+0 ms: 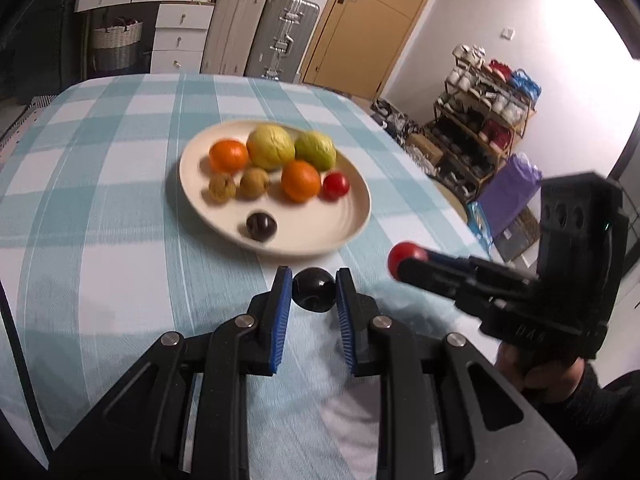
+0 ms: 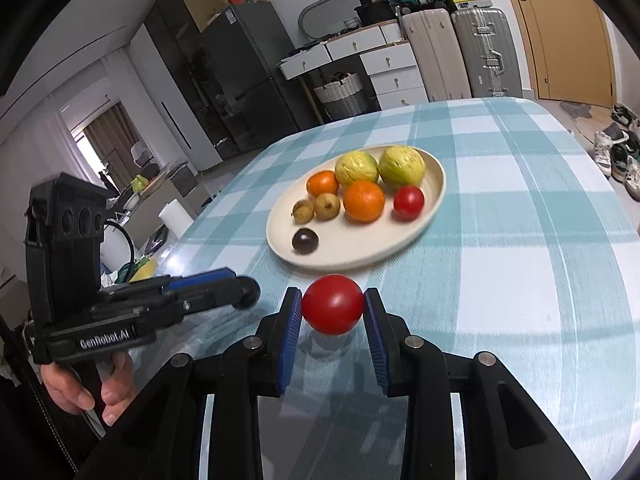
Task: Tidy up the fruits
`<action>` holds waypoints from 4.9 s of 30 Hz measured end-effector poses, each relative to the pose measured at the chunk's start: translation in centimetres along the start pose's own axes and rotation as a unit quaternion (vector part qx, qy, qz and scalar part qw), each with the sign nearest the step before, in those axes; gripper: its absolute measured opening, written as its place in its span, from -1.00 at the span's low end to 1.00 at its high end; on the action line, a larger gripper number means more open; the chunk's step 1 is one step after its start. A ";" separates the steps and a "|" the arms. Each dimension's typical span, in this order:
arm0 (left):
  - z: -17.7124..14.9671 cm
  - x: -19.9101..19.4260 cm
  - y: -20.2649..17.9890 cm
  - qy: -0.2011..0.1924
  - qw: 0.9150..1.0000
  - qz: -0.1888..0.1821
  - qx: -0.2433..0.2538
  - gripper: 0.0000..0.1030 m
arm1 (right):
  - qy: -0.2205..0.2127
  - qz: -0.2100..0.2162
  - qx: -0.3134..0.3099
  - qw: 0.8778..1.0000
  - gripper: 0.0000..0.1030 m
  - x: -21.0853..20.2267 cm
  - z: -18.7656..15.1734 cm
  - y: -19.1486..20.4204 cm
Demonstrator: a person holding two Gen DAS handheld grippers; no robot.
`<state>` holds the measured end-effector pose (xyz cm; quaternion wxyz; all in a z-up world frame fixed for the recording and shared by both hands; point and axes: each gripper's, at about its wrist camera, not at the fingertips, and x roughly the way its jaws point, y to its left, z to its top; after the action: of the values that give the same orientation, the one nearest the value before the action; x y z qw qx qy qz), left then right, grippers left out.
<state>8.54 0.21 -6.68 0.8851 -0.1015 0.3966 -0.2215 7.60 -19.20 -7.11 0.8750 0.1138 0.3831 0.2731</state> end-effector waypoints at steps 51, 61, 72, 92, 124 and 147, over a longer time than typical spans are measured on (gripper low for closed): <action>8.2 8.3 2.3 0.018 0.999 -0.020 -0.039 -0.59 | 0.000 -0.025 -0.011 1.000 0.07 5.5 5.4 -1.6; 8.5 6.1 2.0 -0.004 0.999 -0.002 -0.035 -0.54 | -0.033 -0.041 -0.011 0.999 0.07 3.1 5.2 -1.4; 8.4 1.8 0.9 -0.041 0.999 0.024 -0.022 0.01 | -0.099 -0.052 -0.036 0.993 0.35 -0.8 5.9 1.3; 9.2 -7.6 -0.3 -0.157 0.981 0.113 -0.005 0.98 | -0.207 -0.091 -0.058 0.972 0.95 -5.9 8.2 5.7; 1.1 -7.3 4.1 -0.212 0.945 0.248 0.014 0.98 | -0.233 -0.165 -0.138 0.948 0.98 -4.5 2.0 4.5; -0.7 -5.6 3.4 -0.262 0.930 0.253 0.057 0.98 | -0.208 -0.178 -0.118 0.955 1.00 -2.6 1.3 2.8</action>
<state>5.77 5.86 -4.67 0.9885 -0.0021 0.1496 0.0217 6.03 -18.34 -3.53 0.9770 -0.0063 0.1719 0.1263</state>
